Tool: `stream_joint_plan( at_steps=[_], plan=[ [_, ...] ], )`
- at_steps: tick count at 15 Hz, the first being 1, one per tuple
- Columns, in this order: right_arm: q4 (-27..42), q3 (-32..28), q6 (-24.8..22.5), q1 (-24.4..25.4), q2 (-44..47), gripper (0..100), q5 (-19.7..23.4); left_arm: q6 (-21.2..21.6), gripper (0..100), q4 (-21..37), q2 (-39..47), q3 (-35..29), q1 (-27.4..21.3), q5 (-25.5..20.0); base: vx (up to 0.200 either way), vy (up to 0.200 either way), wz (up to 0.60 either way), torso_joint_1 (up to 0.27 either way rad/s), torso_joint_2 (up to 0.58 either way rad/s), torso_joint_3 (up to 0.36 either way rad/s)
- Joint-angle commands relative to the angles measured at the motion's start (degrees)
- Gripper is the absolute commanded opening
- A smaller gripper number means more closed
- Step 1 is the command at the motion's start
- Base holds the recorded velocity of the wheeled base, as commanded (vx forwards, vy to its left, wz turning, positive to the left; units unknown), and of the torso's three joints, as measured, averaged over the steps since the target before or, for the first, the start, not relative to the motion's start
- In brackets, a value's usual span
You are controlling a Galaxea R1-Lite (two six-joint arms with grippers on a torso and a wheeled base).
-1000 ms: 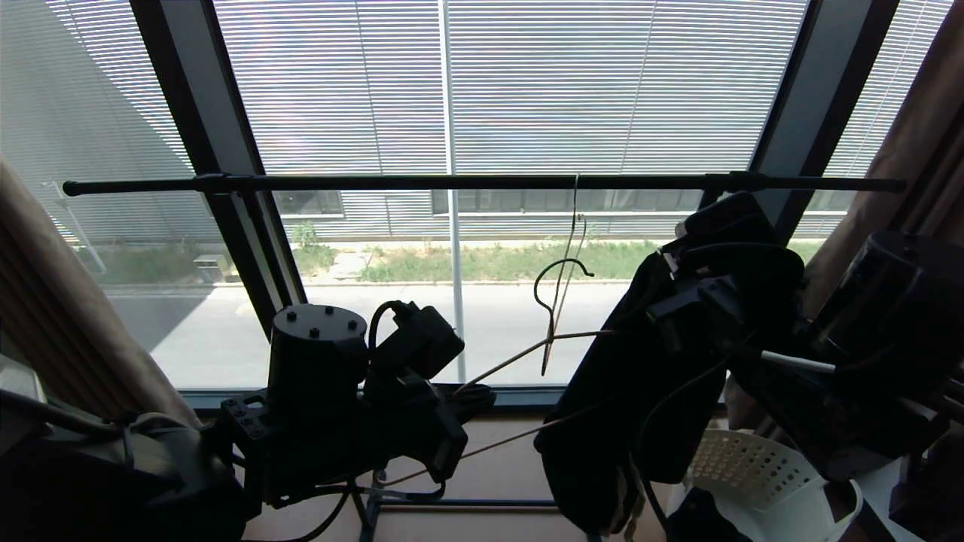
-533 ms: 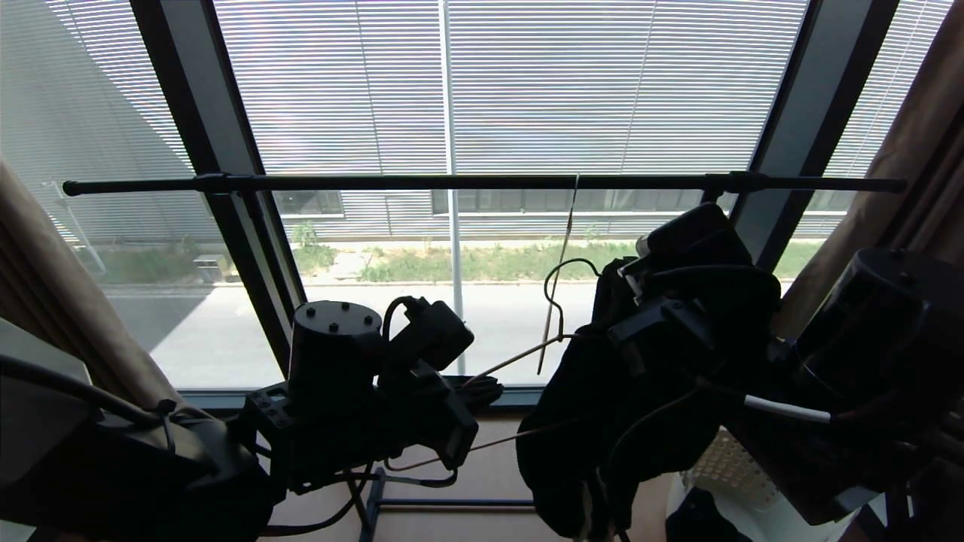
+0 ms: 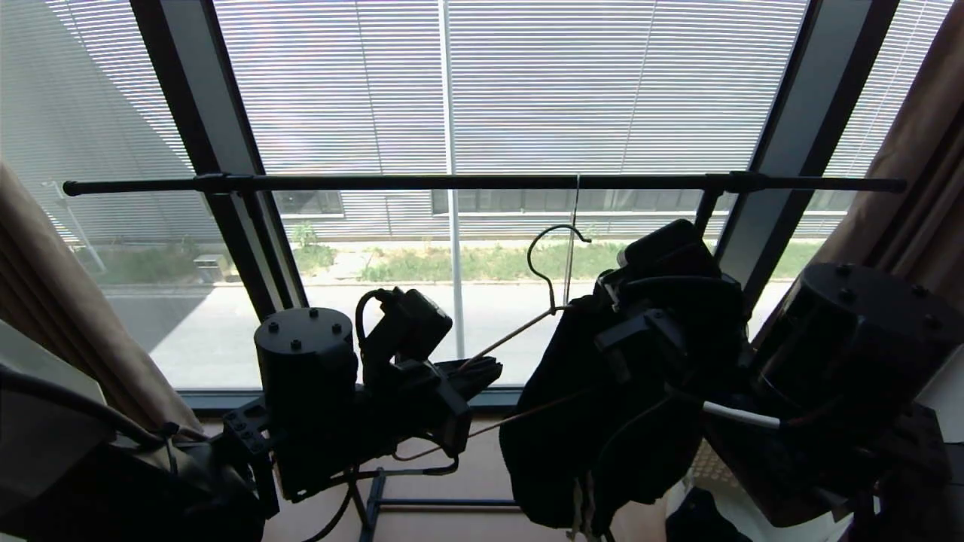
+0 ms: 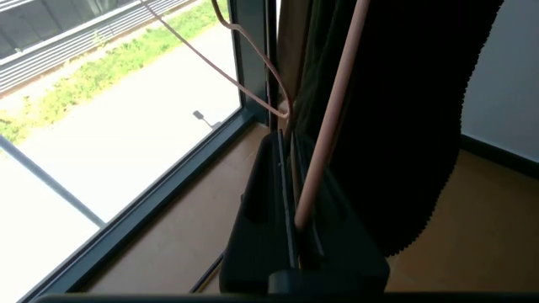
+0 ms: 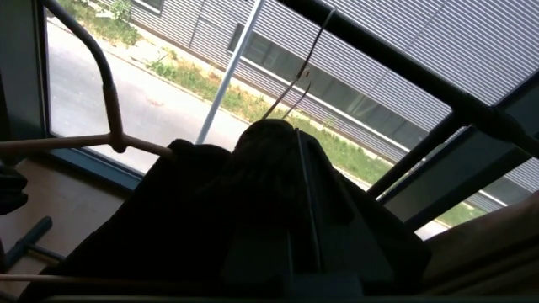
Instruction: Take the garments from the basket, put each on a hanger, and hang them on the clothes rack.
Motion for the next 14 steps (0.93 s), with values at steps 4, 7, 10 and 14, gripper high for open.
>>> stream_joint_plan(
  at_steps=[4, 7, 10, 14],
  plan=[
    [0.0, 0.8, 0.0, 0.0, 0.3, 100, 0.0, 0.0, 0, -0.1, 0.2, 0.1, 0.1, 0.0, 0.0, 0.0, 0.0, 0.0, 0.0, 0.0],
    [0.0, 1.1, 0.1, -0.3, -1.3, 100, -0.5, 0.0, 0, -0.2, 0.0, 0.0, 0.2, 0.0, 0.0, 0.0, 0.0, 0.0, 0.0, 0.0],
    [0.1, 2.5, 0.1, -3.2, -4.3, 100, -0.7, 0.0, 0, -1.7, -0.1, 0.5, 0.3, 0.9, 0.0, 0.0, 0.0, 0.0, 0.0, 0.0],
    [0.4, 3.7, 0.0, -4.3, -6.4, 100, -0.7, 0.0, 0, -3.5, 0.0, 0.8, 0.4, 1.1, 0.0, 0.0, 0.0, 0.0, 0.0, 0.0]
  ],
)
